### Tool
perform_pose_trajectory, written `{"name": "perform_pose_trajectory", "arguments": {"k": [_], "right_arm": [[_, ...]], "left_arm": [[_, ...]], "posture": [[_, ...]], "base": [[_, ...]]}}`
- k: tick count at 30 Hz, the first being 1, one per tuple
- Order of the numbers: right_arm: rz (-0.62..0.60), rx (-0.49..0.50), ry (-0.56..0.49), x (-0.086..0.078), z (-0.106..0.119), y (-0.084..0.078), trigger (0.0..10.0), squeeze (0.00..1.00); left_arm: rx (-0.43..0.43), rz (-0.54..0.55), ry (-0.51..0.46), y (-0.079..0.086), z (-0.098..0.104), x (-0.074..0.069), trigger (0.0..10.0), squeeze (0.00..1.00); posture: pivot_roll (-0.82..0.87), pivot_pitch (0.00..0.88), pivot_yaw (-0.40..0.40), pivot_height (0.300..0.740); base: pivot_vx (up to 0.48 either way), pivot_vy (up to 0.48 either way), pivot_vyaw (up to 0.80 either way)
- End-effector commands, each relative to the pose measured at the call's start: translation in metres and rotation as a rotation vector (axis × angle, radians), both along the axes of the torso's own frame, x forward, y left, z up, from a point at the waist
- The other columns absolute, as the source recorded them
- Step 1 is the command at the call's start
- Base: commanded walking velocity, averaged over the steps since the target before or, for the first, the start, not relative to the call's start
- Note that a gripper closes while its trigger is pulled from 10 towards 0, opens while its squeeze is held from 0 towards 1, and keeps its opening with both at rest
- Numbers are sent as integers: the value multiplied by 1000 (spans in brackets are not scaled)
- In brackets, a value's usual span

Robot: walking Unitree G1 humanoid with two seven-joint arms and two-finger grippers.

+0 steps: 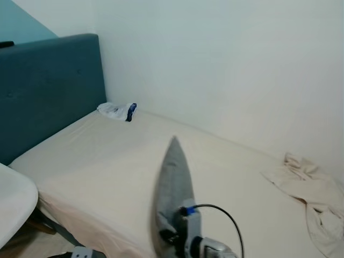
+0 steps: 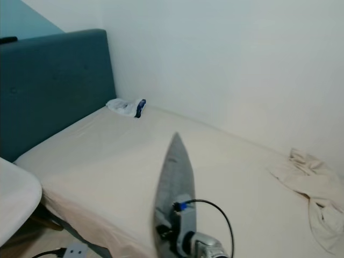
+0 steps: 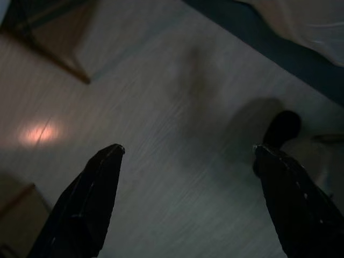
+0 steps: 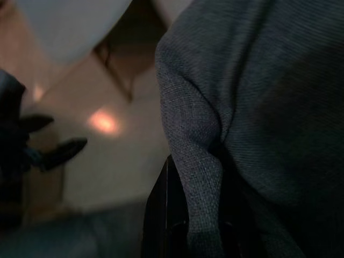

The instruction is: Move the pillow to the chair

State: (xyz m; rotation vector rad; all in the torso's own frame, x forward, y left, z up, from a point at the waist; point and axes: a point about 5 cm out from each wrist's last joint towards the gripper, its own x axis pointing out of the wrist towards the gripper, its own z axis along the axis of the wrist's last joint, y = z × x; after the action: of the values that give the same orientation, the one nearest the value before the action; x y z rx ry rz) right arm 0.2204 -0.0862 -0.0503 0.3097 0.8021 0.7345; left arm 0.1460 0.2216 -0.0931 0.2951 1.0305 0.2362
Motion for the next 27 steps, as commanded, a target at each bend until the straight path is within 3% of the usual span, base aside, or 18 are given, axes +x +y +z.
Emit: {"name": "perform_pose_trajectory", "arguments": {"k": [1,27], "right_arm": [[55,1,52,-12,-6,8,10000,0],[178,-56,44,-18,-9,10,10000,0]], "left_arm": [[-27,-3,42,-2,-5,-10,10000,0],[-93,-16,69,-8,-8,-15,10000,0]], "posture": [[149,0,-102,724],[148,0,-94,724]], "base": [[0,0,725],[0,0,731]]}}
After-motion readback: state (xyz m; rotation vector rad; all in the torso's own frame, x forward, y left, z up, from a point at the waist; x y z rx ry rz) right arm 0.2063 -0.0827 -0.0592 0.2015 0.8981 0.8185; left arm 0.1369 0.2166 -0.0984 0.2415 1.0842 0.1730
